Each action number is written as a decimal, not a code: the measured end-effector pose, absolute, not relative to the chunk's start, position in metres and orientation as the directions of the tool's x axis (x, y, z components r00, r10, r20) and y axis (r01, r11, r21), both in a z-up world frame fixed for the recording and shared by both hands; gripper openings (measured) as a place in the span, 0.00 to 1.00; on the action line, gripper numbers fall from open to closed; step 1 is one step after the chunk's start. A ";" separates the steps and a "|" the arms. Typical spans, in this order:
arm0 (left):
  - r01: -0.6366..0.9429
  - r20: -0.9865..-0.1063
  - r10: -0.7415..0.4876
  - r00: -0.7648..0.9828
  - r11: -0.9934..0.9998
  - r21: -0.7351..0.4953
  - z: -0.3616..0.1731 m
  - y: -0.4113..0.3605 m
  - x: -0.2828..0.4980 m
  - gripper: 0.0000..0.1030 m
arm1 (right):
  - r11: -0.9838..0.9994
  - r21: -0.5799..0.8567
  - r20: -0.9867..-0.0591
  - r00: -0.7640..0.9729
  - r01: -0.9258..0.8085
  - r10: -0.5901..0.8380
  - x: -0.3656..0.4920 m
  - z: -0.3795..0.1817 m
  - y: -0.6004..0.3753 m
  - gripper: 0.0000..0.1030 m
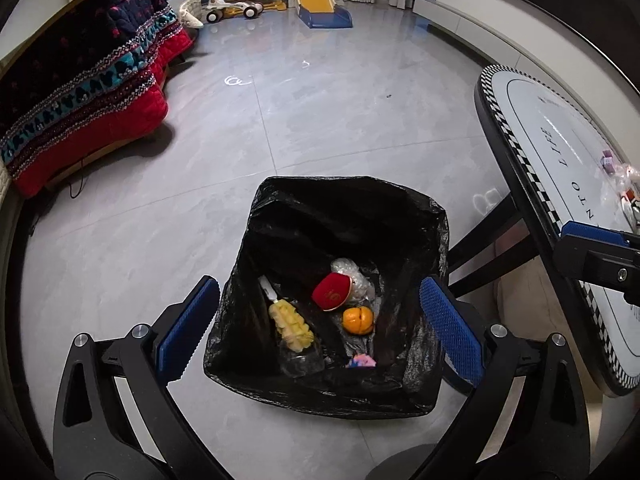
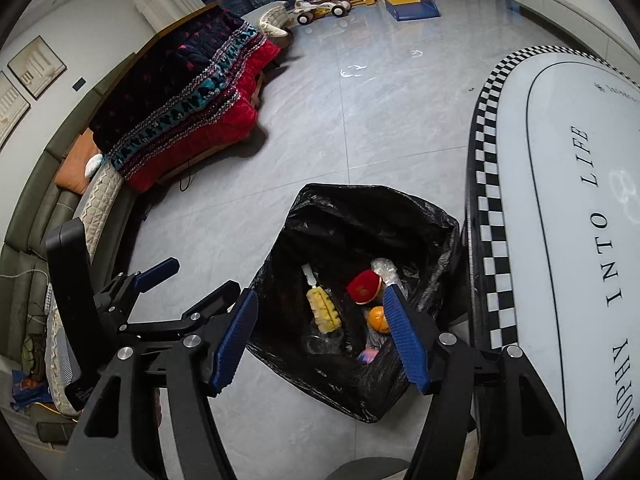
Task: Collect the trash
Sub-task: 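Carry the red pouch and toy block to the trash bag and release both, then move both grippers back toward the remaining plastic wrap and cardboard, then grasp the pink plastic toy with the left gripper while the right gripper grasps the clear plastic wrap, then carry the pink toy and plastic wrap over the trash bag and release both, then move both grippers back over the table toward the remaining items, then grasp the clear plastic cup with the left gripper while the right gripper grasps the small grey cup, then carry both cups over the trash bag and release them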
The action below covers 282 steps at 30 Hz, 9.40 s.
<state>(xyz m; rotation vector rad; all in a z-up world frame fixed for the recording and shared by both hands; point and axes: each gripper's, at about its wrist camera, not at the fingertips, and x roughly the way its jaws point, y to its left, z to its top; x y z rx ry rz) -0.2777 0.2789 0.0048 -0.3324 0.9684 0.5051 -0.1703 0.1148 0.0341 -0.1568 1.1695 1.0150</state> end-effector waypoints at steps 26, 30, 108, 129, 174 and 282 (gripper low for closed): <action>-0.213 -0.803 0.079 0.591 0.975 -0.061 0.066 0.133 -0.124 0.94 | 0.750 0.371 -0.781 0.252 -0.547 0.571 -0.061 0.075 -0.042 0.65; -0.152 -0.805 0.043 0.592 0.986 -0.060 0.070 0.102 -0.091 0.94 | 0.788 0.355 -0.785 0.297 -0.503 0.543 -0.037 0.078 -0.075 0.64; 0.128 -0.825 -0.099 0.557 0.991 -0.032 0.047 -0.037 0.120 0.62 | 0.902 0.415 -0.766 0.490 -0.116 0.416 0.135 0.069 -0.251 0.30; -0.079 -0.768 0.016 0.640 0.996 -0.045 0.075 0.086 -0.066 0.62 | 0.842 0.419 -0.755 0.385 -0.340 0.531 -0.010 0.079 -0.118 0.30; -0.521 -0.818 0.242 0.522 0.849 -0.081 0.025 0.259 -0.254 0.94 | 0.650 0.399 -0.777 0.138 -0.647 0.614 -0.149 0.043 0.062 0.65; 0.448 -0.826 -0.260 0.500 0.894 -0.010 0.027 -0.117 0.189 0.41 | 0.966 0.253 -0.892 0.377 -0.046 0.251 0.250 0.029 -0.308 0.25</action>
